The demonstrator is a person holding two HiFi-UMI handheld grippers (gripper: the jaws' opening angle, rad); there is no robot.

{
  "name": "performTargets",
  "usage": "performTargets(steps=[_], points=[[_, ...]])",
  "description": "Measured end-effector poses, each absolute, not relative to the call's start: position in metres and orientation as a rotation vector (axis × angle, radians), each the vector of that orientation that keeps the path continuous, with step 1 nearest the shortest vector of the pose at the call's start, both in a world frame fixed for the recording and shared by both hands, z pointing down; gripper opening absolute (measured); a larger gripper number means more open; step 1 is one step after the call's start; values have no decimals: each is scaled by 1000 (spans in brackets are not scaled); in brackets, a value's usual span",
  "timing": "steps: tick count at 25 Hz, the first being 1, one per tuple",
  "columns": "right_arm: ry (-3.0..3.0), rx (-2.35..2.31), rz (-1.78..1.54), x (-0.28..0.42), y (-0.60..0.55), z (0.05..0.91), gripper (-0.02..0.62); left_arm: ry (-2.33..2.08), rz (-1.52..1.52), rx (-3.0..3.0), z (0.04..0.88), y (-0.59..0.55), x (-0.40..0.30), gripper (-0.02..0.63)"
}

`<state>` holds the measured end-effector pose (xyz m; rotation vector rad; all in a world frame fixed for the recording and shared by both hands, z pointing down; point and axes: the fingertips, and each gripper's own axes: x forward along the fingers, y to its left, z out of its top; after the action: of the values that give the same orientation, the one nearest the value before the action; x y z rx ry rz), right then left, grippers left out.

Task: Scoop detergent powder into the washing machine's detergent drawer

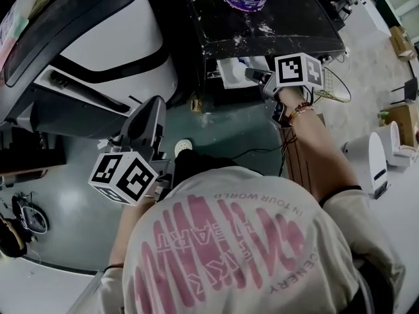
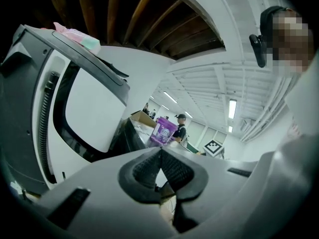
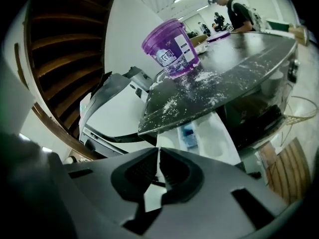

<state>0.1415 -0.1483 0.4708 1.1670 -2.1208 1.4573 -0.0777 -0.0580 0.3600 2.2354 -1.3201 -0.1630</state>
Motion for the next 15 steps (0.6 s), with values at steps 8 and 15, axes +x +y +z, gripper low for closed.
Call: performTargets(steps=[8,15], points=[[-2054,1112,1159,139,-155,475,6,-1383,-172,2187,365,-53,-101,0],[-2020,1055,1022,135,-154,484,6,-1379,-185,2175,369,-53,-103,2]])
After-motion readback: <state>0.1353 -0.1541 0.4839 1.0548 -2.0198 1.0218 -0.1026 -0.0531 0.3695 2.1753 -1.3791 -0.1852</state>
